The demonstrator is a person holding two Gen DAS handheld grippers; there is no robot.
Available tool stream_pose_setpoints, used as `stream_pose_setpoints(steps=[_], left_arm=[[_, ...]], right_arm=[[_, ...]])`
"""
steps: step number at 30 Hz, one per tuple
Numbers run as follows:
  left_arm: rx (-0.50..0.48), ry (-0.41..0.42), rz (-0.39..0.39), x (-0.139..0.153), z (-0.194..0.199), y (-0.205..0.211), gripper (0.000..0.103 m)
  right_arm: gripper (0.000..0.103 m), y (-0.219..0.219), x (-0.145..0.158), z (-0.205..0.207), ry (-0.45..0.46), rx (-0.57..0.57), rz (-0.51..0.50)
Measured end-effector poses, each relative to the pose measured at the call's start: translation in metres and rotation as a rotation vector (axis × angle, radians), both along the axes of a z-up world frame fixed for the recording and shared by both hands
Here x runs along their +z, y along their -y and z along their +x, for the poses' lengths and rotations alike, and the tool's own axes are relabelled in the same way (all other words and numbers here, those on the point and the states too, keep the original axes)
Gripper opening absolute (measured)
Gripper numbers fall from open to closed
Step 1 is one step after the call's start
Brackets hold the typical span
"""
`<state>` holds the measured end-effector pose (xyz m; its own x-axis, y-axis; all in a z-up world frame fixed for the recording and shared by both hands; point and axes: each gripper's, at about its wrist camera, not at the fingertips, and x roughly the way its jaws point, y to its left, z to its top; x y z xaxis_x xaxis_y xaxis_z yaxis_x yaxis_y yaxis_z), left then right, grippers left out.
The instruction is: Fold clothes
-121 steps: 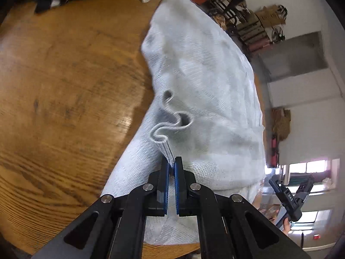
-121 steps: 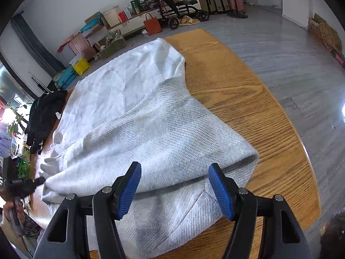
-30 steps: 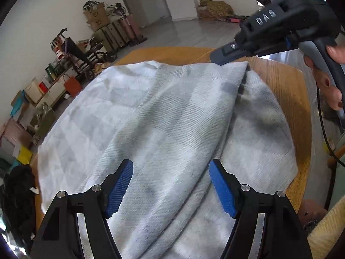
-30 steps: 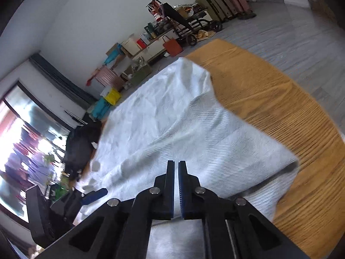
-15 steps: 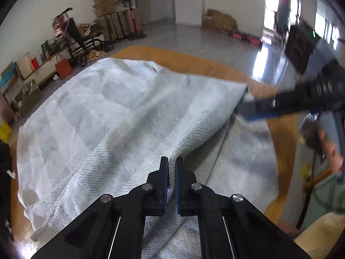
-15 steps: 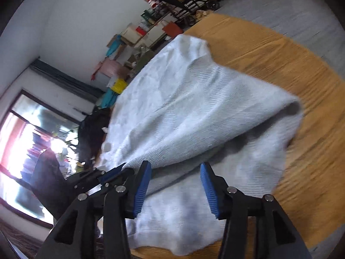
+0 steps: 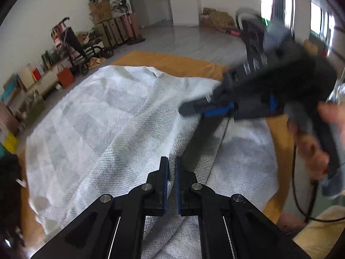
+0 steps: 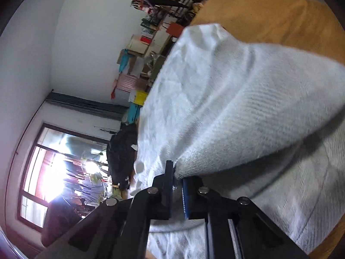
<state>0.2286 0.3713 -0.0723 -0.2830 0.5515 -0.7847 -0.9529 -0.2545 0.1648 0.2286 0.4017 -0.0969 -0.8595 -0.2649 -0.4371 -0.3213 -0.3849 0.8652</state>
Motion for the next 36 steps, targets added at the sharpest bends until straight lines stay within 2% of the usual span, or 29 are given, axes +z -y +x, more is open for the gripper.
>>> stream_pose_setpoints(steps=[6,10,12,13,14,15,16,19,21,25,28,33,36], left_arm=[[-0.031,-0.085,-0.007,0.0,0.016,-0.012,0.01],[-0.065,-0.259,0.029,0.006,0.035,0.0,0.012],[-0.1,-0.38,0.025,0.003,0.049,0.006,0.016],[-0.118,-0.409,0.006,-0.001,0.052,0.005,0.021],[-0.136,-0.436,-0.015,-0.004,0.054,0.003,0.038],[-0.162,-0.456,-0.041,-0.009,0.059,0.002,0.066],[-0.186,-0.486,-0.036,-0.011,0.064,0.004,0.084],[-0.235,-0.57,-0.016,-0.016,0.076,0.004,0.085],[-0.23,-0.589,-0.032,-0.019,0.075,-0.002,0.085],[-0.147,-0.604,-0.114,-0.032,0.053,-0.024,0.084],[-0.079,-0.585,-0.165,-0.035,0.033,-0.033,0.084],[0.0,-0.486,-0.276,-0.046,-0.004,-0.039,0.085],[0.03,-0.363,-0.27,-0.042,-0.022,-0.044,0.085]], right_arm=[[0.011,-0.005,0.022,-0.002,-0.025,-0.007,0.039],[0.011,-0.009,0.025,0.0,-0.038,-0.015,0.024],[0.011,-0.008,0.027,0.0,-0.04,-0.008,0.034],[0.011,-0.008,0.028,-0.001,-0.04,-0.005,0.04],[0.011,-0.008,0.029,-0.001,-0.04,-0.001,0.047],[0.011,-0.007,0.03,-0.001,-0.039,0.003,0.055],[0.011,-0.006,0.03,0.0,-0.038,0.006,0.064],[0.011,-0.005,0.031,0.001,-0.034,0.015,0.082],[0.011,-0.005,0.031,0.003,-0.036,0.015,0.08],[0.011,-0.006,0.033,0.004,-0.053,0.022,0.08],[0.011,-0.006,0.037,0.005,-0.067,0.031,0.088],[0.011,-0.007,0.04,0.003,-0.07,0.03,0.102],[0.011,-0.005,0.039,0.0,-0.069,0.036,0.099]])
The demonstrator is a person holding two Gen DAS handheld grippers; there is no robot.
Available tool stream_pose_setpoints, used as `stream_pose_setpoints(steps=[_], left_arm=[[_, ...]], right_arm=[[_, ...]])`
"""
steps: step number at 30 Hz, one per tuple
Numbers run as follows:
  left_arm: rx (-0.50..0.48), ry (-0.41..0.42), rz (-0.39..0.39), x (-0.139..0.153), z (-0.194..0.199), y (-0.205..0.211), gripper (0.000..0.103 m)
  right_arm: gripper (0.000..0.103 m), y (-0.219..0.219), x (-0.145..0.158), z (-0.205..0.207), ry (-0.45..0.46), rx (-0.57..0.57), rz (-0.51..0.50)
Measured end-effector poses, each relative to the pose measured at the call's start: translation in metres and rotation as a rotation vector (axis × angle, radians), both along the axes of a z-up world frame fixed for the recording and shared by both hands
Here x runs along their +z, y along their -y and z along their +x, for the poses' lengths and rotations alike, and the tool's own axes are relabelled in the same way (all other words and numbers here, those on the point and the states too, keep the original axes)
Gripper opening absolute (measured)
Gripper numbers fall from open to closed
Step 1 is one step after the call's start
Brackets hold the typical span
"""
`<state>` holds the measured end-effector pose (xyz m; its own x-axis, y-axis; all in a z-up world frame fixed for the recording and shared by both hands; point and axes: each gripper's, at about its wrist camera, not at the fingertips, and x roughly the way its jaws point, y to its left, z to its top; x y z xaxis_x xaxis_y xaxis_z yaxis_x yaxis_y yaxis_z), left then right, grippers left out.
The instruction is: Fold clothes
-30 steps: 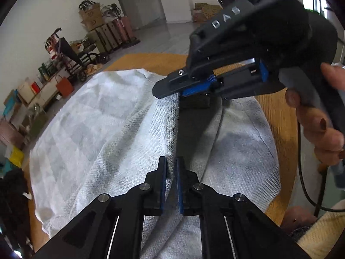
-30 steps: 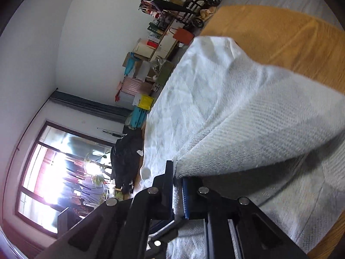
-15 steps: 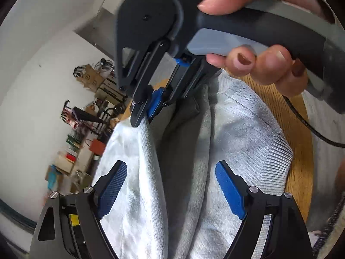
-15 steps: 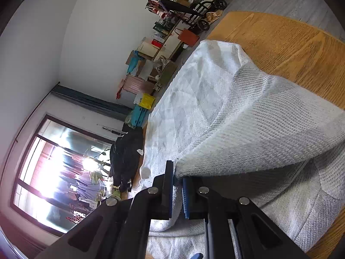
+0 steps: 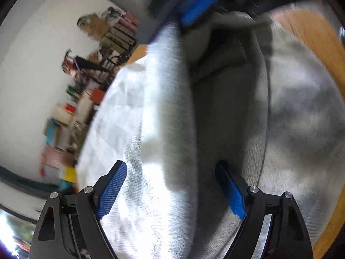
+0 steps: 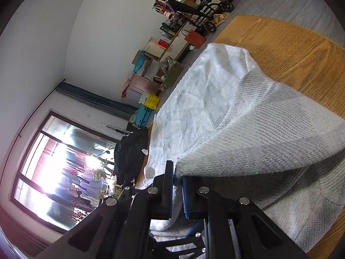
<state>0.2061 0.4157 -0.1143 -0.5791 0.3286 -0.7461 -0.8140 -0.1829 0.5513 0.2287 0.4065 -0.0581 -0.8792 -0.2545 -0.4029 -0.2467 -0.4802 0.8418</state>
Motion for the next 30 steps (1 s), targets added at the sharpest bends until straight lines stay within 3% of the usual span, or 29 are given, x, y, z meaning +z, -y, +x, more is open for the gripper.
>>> stream_pose_setpoints(steps=[3,6,9,10,11,14,20,30], left_arm=[[0.076,0.165,0.023,0.004,-0.025,0.0,0.085],[0.159,0.359,0.1,0.003,-0.055,0.013,0.085],[0.214,0.499,0.154,-0.003,-0.076,0.026,0.092],[0.221,0.502,0.155,-0.006,-0.079,0.028,0.102],[0.226,0.501,0.155,-0.009,-0.08,0.03,0.103],[0.217,0.507,0.199,-0.009,-0.081,0.037,0.103],[0.241,0.533,0.146,-0.009,-0.087,0.033,0.103],[0.255,0.517,0.17,-0.007,-0.086,0.035,0.103]], right_arm=[[0.012,0.0,-0.001,0.0,-0.002,0.001,-0.006],[0.012,-0.001,0.0,0.001,-0.005,-0.004,-0.008],[0.012,-0.002,-0.001,0.002,-0.003,-0.002,-0.006],[0.012,-0.002,-0.001,0.001,0.0,-0.001,-0.008],[0.012,-0.001,-0.002,0.001,0.002,0.0,-0.01],[0.013,-0.001,-0.005,0.0,0.005,0.002,-0.014],[0.014,-0.001,-0.006,0.0,0.002,0.0,-0.02],[0.018,0.003,-0.008,-0.001,0.007,0.0,-0.03]])
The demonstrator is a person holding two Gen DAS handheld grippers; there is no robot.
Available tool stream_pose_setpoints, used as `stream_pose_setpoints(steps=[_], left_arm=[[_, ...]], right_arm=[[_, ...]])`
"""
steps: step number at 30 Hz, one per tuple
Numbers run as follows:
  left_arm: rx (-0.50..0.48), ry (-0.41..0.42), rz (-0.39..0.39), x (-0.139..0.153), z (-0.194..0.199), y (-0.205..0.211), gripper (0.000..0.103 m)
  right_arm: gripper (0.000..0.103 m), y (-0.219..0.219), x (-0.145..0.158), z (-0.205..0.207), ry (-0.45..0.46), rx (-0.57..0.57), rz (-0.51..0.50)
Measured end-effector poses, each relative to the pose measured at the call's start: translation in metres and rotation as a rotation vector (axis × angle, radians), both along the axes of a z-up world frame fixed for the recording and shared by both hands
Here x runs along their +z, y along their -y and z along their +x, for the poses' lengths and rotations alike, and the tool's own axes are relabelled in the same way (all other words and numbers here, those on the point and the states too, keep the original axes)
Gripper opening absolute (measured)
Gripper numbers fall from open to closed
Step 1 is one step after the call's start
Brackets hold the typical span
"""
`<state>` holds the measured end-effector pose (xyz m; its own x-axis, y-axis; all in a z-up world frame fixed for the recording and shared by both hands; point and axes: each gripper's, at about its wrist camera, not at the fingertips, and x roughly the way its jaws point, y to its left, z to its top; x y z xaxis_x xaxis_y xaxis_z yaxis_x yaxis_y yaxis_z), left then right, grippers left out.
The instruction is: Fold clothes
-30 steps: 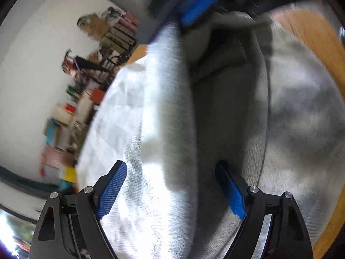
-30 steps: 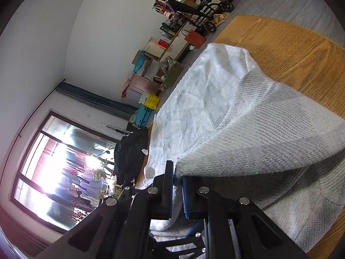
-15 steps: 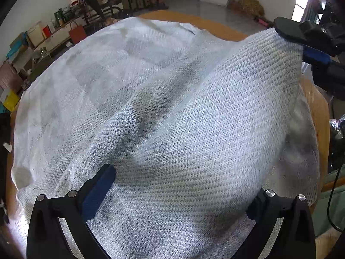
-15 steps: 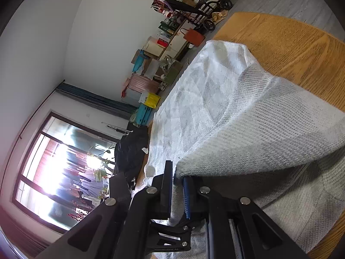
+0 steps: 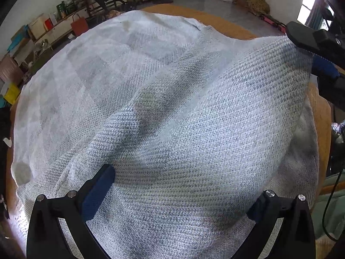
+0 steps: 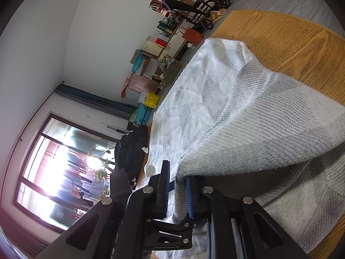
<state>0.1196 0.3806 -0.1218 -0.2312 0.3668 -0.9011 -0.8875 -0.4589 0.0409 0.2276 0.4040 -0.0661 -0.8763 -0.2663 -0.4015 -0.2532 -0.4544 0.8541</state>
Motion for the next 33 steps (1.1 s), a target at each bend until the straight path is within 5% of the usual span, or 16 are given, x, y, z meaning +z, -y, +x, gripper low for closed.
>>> stream_pose_setpoints(steps=[5,8,10,11,13,14,18,20,27,33], left_arm=[[0.033,-0.07,0.116,0.023,0.01,0.006,0.103],[-0.005,-0.206,0.084,0.034,0.012,-0.002,0.103],[-0.05,-0.233,-0.01,0.022,0.02,-0.021,0.098],[-0.061,-0.227,-0.029,0.017,0.021,-0.024,0.09],[-0.049,-0.173,-0.009,0.017,0.015,-0.026,0.021],[-0.025,-0.142,0.016,0.022,0.009,-0.024,0.014],[0.012,-0.132,0.082,0.05,-0.009,-0.026,0.012],[0.022,-0.121,0.127,0.072,-0.006,-0.025,0.012],[-0.008,-0.173,0.203,0.134,-0.006,-0.041,0.011],[-0.003,-0.188,0.227,0.145,-0.009,-0.041,0.011]], right_arm=[[0.02,0.001,0.003,-0.001,0.003,0.002,0.01],[0.022,0.002,0.006,-0.002,0.003,0.01,0.027],[0.024,0.003,0.009,-0.002,0.005,0.014,0.044],[0.024,0.004,0.012,-0.002,0.008,0.017,0.059],[0.024,0.004,0.016,0.0,0.021,0.023,0.087],[0.024,0.005,0.018,0.001,0.031,0.029,0.109],[0.05,0.008,0.024,0.014,0.07,0.049,0.194],[0.049,0.014,0.026,0.029,0.081,0.056,0.271],[0.024,0.037,0.002,0.024,0.247,0.104,0.454],[0.008,0.023,-0.008,-0.016,0.327,0.036,0.549]])
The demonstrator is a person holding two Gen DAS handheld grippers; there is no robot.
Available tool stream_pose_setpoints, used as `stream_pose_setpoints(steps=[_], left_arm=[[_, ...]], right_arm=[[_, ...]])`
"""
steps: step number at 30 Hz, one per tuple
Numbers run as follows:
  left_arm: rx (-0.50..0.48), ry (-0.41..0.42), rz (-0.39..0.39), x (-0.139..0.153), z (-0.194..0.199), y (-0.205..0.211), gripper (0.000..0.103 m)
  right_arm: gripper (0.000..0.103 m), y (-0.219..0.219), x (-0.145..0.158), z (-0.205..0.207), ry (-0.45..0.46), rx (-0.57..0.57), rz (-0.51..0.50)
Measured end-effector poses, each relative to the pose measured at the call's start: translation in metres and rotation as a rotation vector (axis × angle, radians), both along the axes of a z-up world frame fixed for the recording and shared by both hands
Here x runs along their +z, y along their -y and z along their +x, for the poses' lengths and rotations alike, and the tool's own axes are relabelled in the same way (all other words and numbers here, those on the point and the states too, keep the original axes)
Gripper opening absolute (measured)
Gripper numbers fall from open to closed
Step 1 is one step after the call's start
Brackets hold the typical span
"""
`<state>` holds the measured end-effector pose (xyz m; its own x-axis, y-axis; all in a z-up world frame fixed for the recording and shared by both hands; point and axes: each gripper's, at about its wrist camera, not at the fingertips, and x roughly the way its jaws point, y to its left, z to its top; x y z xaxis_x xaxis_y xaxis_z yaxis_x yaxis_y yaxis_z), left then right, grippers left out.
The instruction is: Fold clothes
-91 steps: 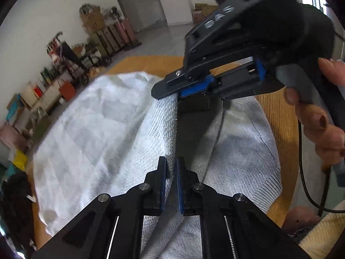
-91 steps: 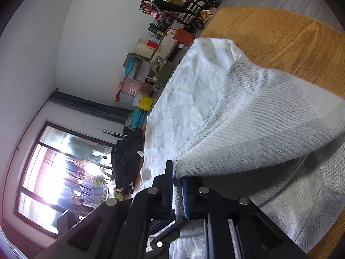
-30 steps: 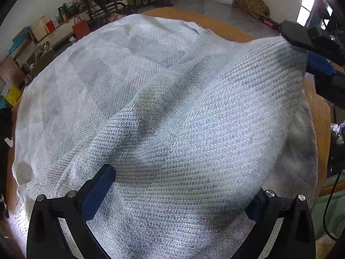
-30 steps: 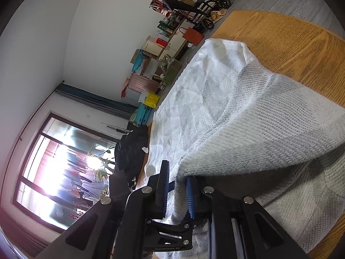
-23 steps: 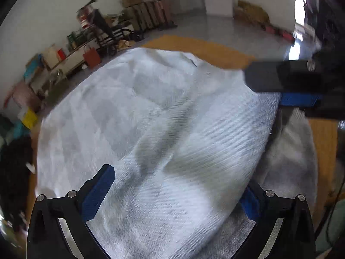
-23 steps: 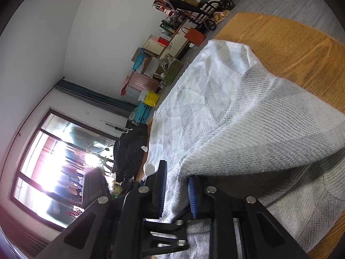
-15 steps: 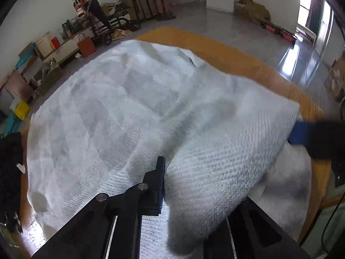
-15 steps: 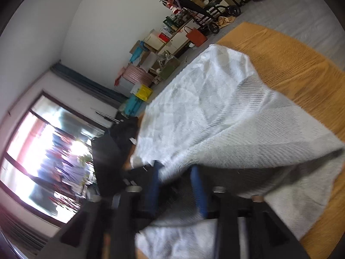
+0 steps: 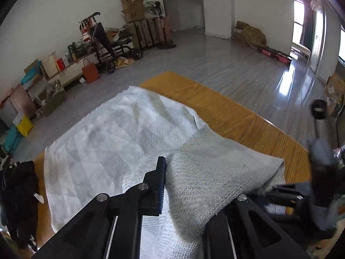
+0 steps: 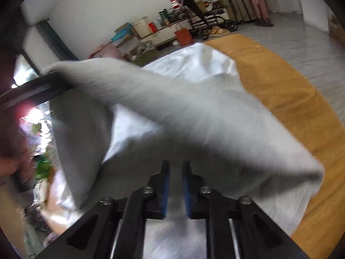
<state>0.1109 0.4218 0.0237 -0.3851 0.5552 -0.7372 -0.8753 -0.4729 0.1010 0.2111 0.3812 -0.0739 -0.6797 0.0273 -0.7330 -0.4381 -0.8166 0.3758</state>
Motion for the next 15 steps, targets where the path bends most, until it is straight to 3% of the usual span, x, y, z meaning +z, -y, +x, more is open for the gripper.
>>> stream_pose_setpoints(steps=[5,9,15], left_arm=[[0.011,0.007,0.013,0.004,-0.006,0.004,0.011],[0.014,0.02,0.022,0.004,-0.01,0.001,0.011],[0.011,0.027,0.022,0.005,-0.007,0.0,0.011]], right_arm=[[0.003,-0.018,-0.014,0.001,0.12,-0.103,0.056],[0.003,-0.031,-0.012,0.018,0.102,-0.156,0.077],[0.003,-0.052,0.0,-0.006,0.055,-0.225,0.113]])
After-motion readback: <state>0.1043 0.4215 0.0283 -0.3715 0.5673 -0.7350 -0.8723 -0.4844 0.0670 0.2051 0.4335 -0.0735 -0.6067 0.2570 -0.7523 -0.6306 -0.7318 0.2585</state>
